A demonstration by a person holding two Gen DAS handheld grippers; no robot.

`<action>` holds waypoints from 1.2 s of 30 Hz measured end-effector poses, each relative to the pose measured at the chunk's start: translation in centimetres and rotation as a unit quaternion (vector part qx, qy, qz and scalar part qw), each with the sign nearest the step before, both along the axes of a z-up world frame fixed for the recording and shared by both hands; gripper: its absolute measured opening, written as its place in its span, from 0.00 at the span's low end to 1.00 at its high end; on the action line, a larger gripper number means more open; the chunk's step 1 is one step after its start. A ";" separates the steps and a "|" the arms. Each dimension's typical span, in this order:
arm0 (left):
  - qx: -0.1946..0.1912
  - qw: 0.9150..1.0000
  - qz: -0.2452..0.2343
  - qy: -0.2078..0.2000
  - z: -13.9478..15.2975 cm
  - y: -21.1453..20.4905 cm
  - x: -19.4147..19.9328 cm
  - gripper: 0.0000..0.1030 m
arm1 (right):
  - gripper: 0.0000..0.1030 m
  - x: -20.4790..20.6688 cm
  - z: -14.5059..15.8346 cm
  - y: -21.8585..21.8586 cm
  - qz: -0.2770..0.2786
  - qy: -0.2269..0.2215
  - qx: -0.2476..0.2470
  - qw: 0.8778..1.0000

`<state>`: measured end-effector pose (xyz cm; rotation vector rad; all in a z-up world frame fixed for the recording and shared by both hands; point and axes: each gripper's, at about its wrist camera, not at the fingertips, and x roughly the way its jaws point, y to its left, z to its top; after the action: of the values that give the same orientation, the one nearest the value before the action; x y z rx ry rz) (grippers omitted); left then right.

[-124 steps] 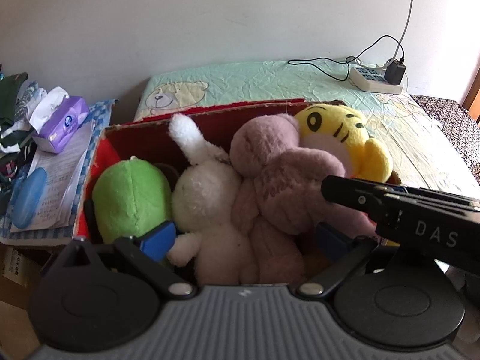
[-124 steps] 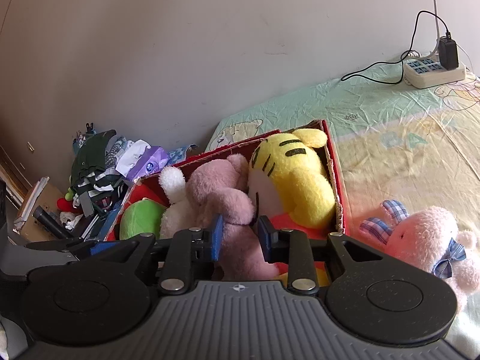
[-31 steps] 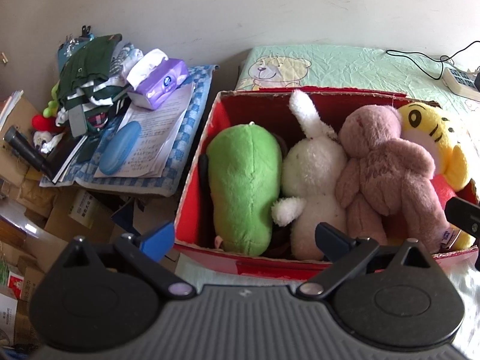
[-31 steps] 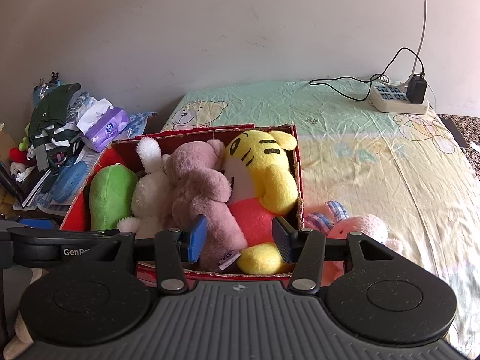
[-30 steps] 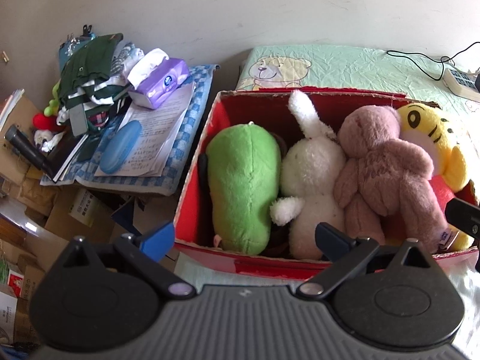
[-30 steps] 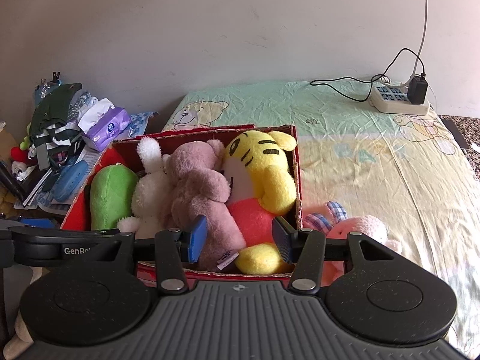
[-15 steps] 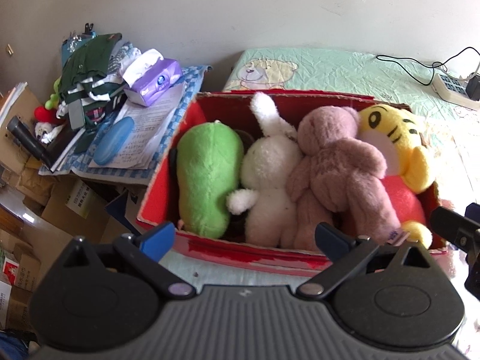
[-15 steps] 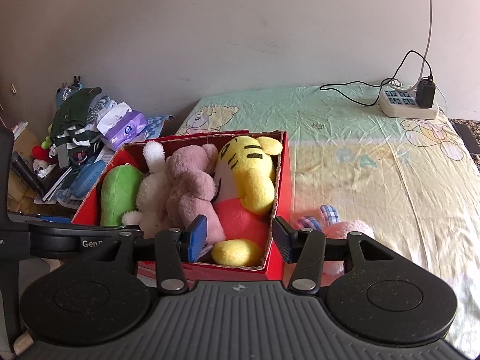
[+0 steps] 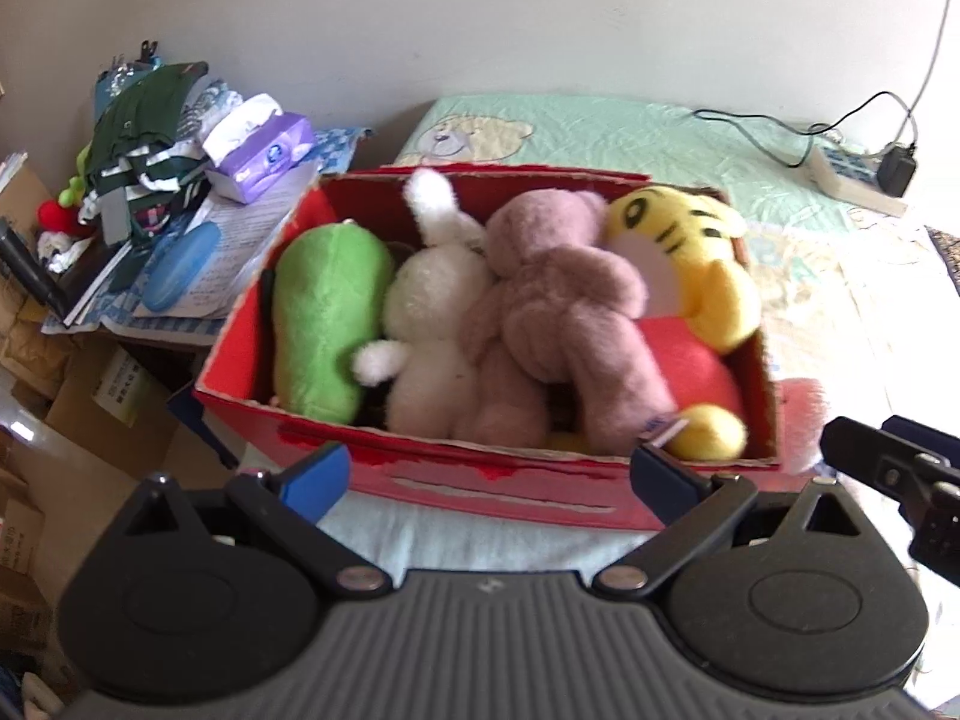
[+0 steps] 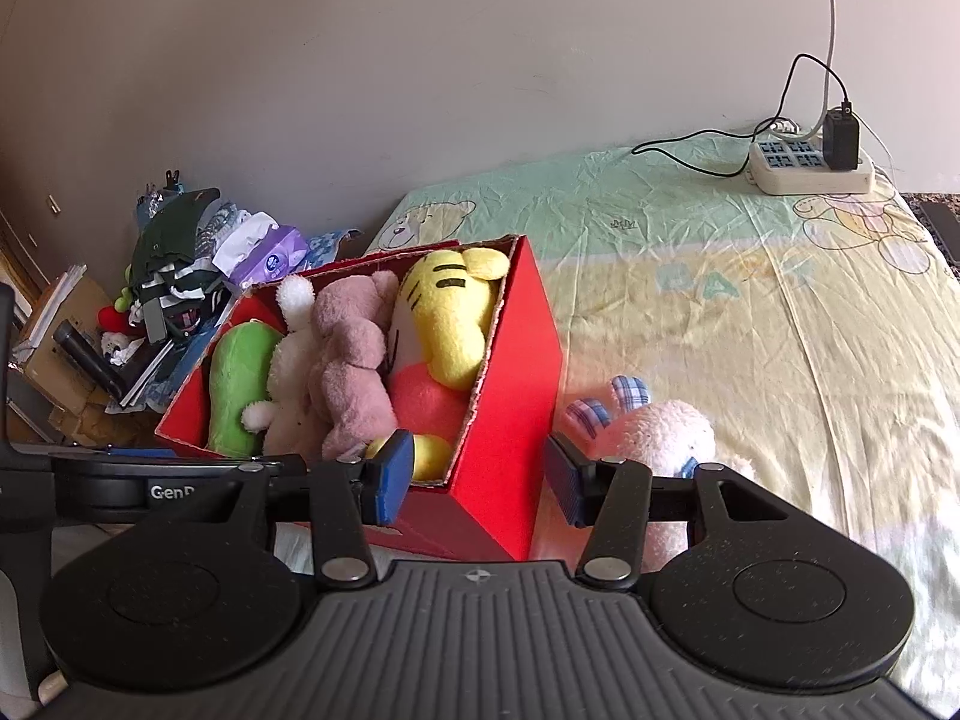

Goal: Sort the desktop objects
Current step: 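Move the right gripper over the bed to the plaid-eared white bunny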

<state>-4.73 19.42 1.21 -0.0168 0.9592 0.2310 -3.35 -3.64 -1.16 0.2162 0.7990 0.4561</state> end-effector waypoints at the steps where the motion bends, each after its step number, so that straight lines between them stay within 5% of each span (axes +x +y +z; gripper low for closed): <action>1: -0.004 1.000 -0.003 -0.004 0.0 -0.5 -0.2 0.97 | 0.51 0.0 -0.1 -0.5 -0.002 0.002 0.004 1.000; 7: -0.040 0.999 -0.031 -0.019 -0.3 -3.1 -0.7 0.97 | 0.51 0.1 -1.0 -4.7 -0.032 0.010 0.017 0.999; 16: -0.092 0.985 -0.143 -0.021 -2.1 -8.7 -2.8 0.97 | 0.45 0.6 -4.1 -11.0 -0.078 0.042 0.009 0.996; 25: -0.098 0.975 -0.197 -0.012 -5.5 -14.4 -2.2 0.96 | 0.42 2.3 -7.1 -14.5 -0.079 0.090 0.071 0.990; 36: -0.047 0.977 -0.210 -0.005 -9.6 -17.8 1.2 0.96 | 0.43 5.8 -9.5 -16.1 -0.052 0.142 0.152 0.977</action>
<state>-3.52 1.64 -8.42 0.0980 0.9395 -0.2038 2.45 -19.76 -10.64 0.6159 0.9905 0.4538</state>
